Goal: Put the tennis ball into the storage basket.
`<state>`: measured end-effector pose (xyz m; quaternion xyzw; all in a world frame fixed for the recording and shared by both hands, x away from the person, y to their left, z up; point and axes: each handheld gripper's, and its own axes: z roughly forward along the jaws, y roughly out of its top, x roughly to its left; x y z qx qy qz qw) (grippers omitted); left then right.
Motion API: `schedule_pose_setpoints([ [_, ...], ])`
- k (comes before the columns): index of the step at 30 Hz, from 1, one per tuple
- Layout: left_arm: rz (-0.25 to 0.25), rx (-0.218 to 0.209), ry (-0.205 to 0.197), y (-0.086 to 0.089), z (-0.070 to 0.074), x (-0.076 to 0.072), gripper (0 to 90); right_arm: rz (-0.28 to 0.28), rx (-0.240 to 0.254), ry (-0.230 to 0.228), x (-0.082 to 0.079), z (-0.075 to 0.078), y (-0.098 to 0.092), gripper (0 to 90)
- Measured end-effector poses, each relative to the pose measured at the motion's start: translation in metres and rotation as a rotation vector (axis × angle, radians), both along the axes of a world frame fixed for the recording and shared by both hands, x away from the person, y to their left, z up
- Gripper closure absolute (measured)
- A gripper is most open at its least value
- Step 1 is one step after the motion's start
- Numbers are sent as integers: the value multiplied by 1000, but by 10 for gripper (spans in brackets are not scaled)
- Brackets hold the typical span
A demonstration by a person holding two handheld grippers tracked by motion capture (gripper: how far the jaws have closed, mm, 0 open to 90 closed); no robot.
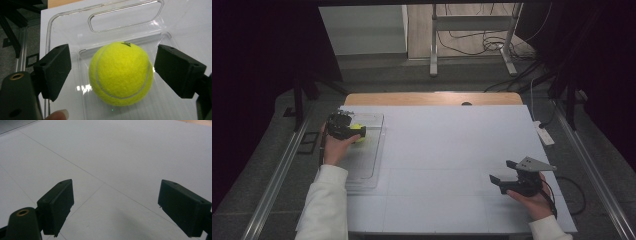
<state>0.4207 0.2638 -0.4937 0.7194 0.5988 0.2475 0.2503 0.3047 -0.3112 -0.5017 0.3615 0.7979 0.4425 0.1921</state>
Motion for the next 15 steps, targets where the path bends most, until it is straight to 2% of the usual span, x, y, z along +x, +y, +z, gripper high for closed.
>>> schedule_pose_setpoints([
  [7, -7, -6, -9, -1, 2, -2, 152, -1, 0, 0, 0, 0, 0, 139],
  [15, -40, -95, -38, 0, 8, -8, 149, -2, 4, 2, 1, 0, 0, 139],
])
